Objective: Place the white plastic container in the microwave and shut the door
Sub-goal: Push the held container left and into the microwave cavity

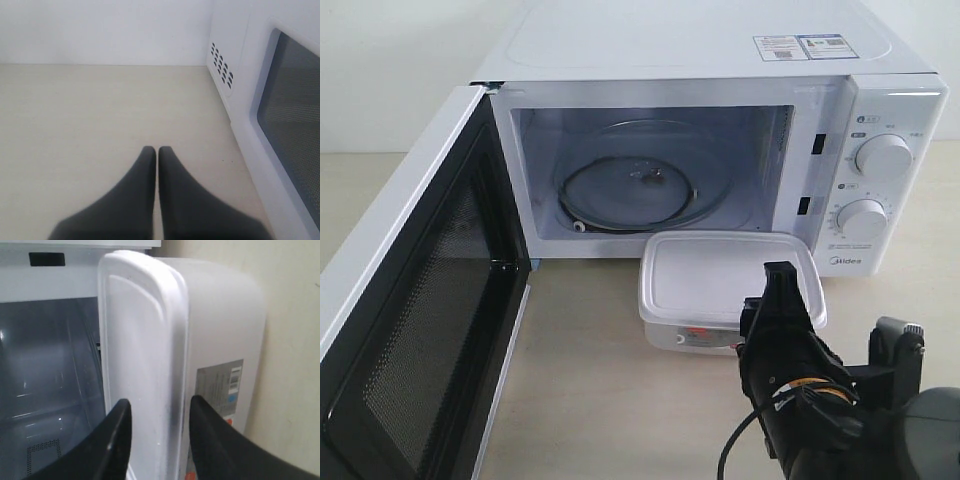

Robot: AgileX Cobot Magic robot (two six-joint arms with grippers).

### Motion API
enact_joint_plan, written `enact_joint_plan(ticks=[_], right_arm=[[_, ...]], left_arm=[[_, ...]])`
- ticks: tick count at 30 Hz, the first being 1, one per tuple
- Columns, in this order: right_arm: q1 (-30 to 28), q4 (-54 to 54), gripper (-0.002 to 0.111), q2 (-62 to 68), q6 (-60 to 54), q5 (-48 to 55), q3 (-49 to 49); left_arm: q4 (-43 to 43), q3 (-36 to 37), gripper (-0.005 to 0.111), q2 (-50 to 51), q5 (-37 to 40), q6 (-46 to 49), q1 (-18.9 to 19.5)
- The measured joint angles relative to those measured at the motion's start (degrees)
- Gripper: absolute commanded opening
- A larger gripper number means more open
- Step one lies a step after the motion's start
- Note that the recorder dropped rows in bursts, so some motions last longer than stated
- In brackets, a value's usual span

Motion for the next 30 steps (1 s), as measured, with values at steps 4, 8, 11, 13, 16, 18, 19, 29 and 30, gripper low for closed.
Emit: enact_joint_plan(ticks=[4,8,11,13,16,18,19,29,30], right_arm=[[0.0,0.0,0.037,0.0,0.0,-0.1,0.0],[0.0,-0.1,0.035,0.0,0.4,-0.1,0.0],[0.0,-0.1,0.024,0.0,0.8,-0.1,0.0],[0.0,-0.1,0.013,0.1,1.1,0.0,0.0],[0.0,-0.1,0.000,0.1,1.5,0.6,0.0],[0.0,0.0,0.000,0.1,1.5,0.9,0.0],[0.0,0.0,0.000,0.1,1.5,0.9,0.0],[0.0,-2.0,0.000,0.1,1.5,0.9,0.0],[0.0,-2.1,0.000,0.1,1.3,0.9,0.0]], left_arm=[[0.0,0.0,0.004,0.0,0.0,0.0,0.0],[0.0,0.0,0.004,0.0,0.0,0.0,0.0],[0.0,0.0,0.004,0.0,0.0,0.0,0.0],[0.0,0.0,0.004,0.0,0.0,0.0,0.0],[0.0,0.0,0.004,0.0,0.0,0.0,0.0],[0.0,0.0,0.004,0.0,0.0,0.0,0.0],[0.0,0.0,0.004,0.0,0.0,0.0,0.0],[0.0,0.0,0.004,0.0,0.0,0.0,0.0],[0.0,0.0,0.004,0.0,0.0,0.0,0.0]])
